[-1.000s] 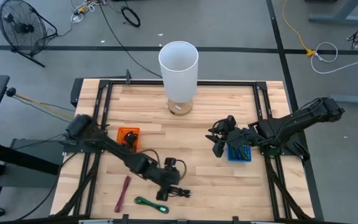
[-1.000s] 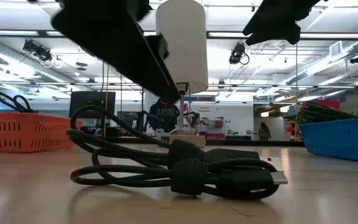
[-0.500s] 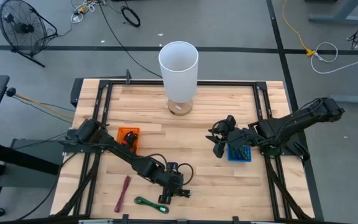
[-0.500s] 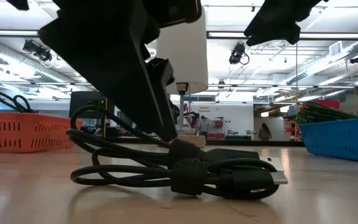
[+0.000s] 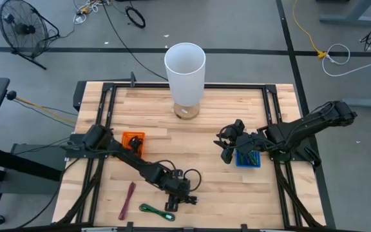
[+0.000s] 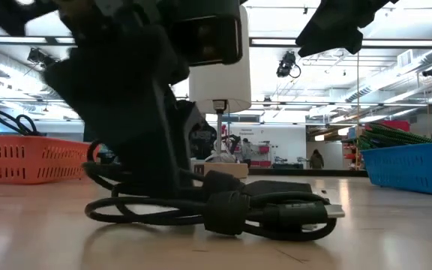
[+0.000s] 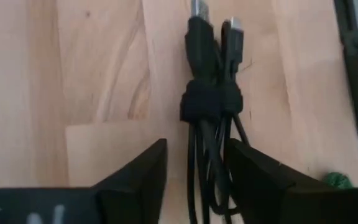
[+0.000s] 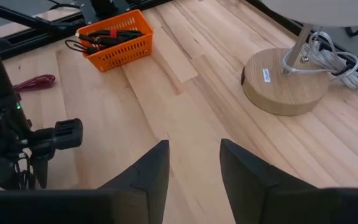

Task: Pick & Place USB Port
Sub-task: Put the black charger cable into the orange bin

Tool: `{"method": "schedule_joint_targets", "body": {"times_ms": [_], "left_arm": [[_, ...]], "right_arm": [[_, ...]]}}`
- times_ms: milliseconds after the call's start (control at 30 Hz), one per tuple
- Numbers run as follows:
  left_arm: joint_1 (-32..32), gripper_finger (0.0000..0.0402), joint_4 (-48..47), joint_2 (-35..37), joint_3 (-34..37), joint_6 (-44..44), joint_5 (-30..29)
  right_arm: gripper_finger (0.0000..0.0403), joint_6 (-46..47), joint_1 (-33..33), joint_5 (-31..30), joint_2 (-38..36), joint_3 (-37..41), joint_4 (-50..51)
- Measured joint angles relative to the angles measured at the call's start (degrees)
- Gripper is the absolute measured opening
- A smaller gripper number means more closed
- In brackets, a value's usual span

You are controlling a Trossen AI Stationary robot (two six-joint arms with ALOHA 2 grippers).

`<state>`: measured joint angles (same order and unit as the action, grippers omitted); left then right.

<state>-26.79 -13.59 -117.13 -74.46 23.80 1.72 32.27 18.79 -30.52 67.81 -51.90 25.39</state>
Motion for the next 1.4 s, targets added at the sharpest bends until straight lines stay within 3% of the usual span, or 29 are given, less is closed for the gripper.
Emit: {"method": "schedule_joint_targets", "body": {"times_ms": [267, 767, 833, 933, 967, 1033, 1100, 1167, 1200, 1333, 1400], "left_arm": [[1.1, 0.0015, 0.8, 1.0, -0.6, -1.2, -0.6], [1.4, 0.0003, -4.7, 1.6, -5.6, -5.1, -4.2], [1.4, 0.0003, -7.8, 3.2, -7.2, -6.3, -8.2], [1.4, 0.0002, -16.7, 5.8, -9.4, -5.1, -22.4], [1.6, 0.0002, -18.9, 6.1, -10.1, -5.1, -22.8], [1.7, 0.0001, -17.5, 6.9, -10.3, -9.9, -16.8], [1.2, 0.0001, -17.8, 8.0, -10.4, -10.7, -19.3], [2.0, 0.0001, -19.8, 9.1, -10.4, -12.6, -12.3], [2.2, 0.0001, -19.1, 9.1, -10.5, -12.7, -11.5], [3.7, 0.0001, -32.2, 10.0, -10.3, -7.5, -30.9], [4.4, 0.0001, -35.7, 11.1, -10.3, -3.4, -35.3]], "right_arm": [[0.0141, 0.0, 0.0, 0.0, 0.0, 0.0, 0.1], [0.0141, 0.0, 0.0, -0.1, 0.0, 0.1, 1.9], [0.0141, 0.0, 0.0, -0.1, 0.0, 0.1, 2.2], [0.0141, 0.0, 0.0, -0.3, 0.0, 0.1, 2.6], [0.0141, -0.1, 0.0, -0.6, 0.0, 0.1, 2.9], [0.0141, -0.3, 0.0, -1.2, 0.0, 0.1, 2.9], [0.0141, -0.9, 0.0, -2.2, 0.0, 0.1, 3.4], [0.0141, -1.3, 0.0, -3.1, 0.0, 0.1, 4.0], [0.0141, -1.3, 0.0, -3.6, 0.0, 0.1, 4.0], [0.0141, -1.3, 0.0, -5.0, 0.0, 0.1, 4.7], [0.0141, -1.3, 0.0, -5.0, 0.0, 0.1, 4.6]]}}
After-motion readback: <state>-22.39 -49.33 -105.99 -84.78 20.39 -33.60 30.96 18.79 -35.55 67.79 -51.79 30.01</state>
